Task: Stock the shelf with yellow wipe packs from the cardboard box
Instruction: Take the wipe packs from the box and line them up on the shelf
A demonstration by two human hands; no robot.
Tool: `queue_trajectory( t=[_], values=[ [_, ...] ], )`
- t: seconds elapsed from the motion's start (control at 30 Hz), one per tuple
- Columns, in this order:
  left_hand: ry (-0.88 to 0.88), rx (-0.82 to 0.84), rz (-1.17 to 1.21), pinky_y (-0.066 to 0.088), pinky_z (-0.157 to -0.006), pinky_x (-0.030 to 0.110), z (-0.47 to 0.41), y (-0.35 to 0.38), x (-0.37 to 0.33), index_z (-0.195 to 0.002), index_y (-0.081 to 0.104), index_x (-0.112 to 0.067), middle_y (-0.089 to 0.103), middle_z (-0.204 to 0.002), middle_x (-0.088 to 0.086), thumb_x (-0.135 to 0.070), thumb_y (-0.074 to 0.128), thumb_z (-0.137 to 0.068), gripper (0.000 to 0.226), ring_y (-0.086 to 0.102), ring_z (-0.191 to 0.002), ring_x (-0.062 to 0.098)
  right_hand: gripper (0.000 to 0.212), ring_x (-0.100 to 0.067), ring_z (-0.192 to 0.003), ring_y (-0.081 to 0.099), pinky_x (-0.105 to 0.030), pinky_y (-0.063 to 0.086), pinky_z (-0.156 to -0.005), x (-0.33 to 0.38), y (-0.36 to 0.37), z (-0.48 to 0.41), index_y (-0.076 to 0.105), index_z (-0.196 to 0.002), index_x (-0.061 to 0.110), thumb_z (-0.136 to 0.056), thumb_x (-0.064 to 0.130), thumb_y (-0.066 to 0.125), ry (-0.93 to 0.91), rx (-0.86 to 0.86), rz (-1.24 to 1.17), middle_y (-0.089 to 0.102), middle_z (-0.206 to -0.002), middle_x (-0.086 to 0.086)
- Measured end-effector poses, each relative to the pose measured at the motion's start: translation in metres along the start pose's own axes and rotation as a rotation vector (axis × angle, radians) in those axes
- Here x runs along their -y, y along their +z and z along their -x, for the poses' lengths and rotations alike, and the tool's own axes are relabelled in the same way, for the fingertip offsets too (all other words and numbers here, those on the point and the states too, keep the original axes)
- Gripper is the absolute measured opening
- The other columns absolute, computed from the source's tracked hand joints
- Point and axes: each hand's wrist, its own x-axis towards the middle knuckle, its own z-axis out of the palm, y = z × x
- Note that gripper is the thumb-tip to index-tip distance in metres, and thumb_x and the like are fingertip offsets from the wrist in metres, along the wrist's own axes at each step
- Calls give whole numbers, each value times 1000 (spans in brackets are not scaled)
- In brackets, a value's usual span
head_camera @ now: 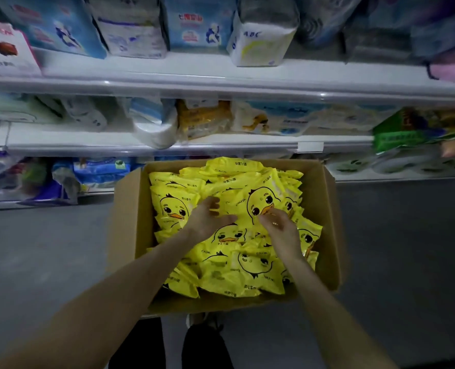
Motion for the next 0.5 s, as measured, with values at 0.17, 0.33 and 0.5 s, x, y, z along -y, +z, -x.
queue_trajectory(
  t=[0.17, 0.33, 0.5],
  values=[
    [-96, -152, 66, 43, -70, 25, -19, 17, -12, -113, 45, -11, 53, -104, 0, -40, 79, -70, 62, 54, -94, 18, 36, 4, -88, 57, -16, 45, -78, -4, -5, -16, 56, -122, 15, -90, 29, 62, 13, -2, -13, 63, -102, 6],
    [-204, -134, 149, 52, -78, 33, -27, 35, -16, -115, 51, -8, 61, -109, 4, -43, 83, -65, 70, 61, -92, 20, 38, -17, -104, 62, -41, 47, -97, -10, -2, -25, 55, -121, 19, -89, 36, 61, 62, -5, -87, 67, -107, 0],
    [-208, -151, 219, 50, -76, 28, -37, 39, -22, -105, 63, -10, 68, -103, 4, -37, 83, -67, 51, 63, -87, 18, 34, -12, -93, 66, -35, 48, -91, -6, -5, -26, 56, -118, 15, -91, 34, 59, 79, 23, -135, 69, -96, 2]
  ],
)
